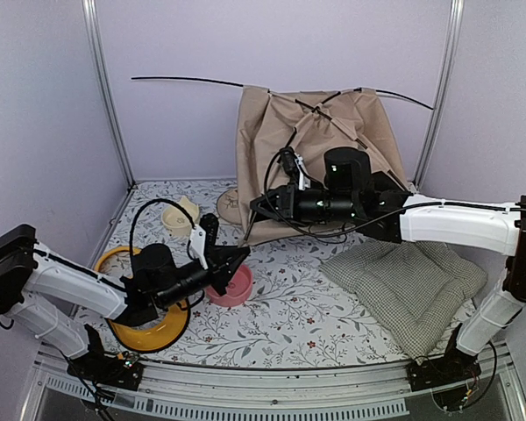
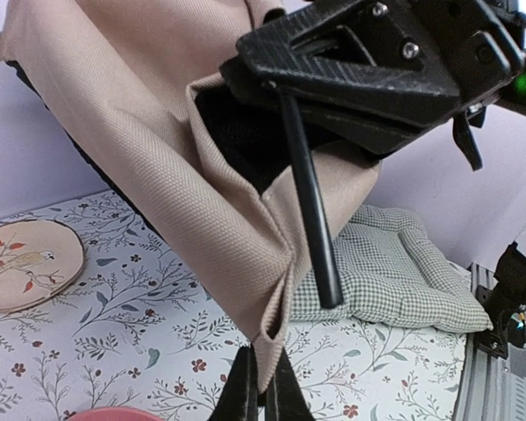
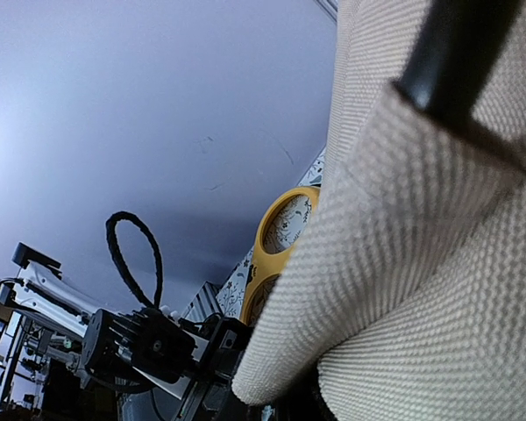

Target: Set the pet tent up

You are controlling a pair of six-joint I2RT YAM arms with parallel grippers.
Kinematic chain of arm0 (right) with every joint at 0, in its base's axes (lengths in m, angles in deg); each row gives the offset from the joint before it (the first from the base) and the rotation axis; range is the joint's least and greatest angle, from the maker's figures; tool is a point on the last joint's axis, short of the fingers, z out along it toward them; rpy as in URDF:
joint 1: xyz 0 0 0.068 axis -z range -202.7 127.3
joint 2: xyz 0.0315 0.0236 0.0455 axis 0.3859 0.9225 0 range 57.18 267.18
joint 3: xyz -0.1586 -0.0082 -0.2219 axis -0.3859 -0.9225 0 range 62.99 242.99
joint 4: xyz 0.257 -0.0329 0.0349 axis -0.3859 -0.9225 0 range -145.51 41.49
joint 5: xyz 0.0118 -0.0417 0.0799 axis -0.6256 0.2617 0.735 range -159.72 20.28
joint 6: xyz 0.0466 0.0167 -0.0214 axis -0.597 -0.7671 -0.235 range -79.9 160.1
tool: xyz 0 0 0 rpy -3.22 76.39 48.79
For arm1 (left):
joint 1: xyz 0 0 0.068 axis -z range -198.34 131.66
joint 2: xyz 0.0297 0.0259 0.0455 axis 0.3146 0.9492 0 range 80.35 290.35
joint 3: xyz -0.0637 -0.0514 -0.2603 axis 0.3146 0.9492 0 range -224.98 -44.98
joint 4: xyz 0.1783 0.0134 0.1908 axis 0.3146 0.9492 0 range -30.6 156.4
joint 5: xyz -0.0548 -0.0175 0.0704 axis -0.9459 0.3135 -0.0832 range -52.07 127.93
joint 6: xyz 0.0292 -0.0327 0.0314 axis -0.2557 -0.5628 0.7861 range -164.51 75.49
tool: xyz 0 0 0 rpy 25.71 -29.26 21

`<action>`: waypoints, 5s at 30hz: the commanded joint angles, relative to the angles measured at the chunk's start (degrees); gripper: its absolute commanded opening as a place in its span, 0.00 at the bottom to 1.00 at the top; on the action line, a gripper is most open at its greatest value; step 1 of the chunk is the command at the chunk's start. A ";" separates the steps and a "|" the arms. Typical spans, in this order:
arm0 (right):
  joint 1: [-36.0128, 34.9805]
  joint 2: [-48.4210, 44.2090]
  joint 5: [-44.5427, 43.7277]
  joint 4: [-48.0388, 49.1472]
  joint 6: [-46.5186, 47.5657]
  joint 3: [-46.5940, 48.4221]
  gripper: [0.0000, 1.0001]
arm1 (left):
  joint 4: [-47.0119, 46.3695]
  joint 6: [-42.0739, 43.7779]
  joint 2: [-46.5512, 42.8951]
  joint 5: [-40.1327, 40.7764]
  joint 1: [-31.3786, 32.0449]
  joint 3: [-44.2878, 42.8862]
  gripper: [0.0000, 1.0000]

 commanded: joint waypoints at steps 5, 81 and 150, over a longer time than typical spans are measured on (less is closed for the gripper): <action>1.41 -1.33 -5.27 4.75 1.49 1.01 0.00 | 5.90 4.10 -0.77 2.67 3.12 -0.21 0.00; -0.70 -2.97 -8.69 1.60 9.14 -4.00 0.00 | 18.98 3.25 -1.12 1.88 0.25 -7.01 0.00; -5.46 0.65 -15.80 -4.81 17.10 -2.26 0.00 | 30.51 -0.18 -3.34 -17.61 -6.92 -10.81 0.29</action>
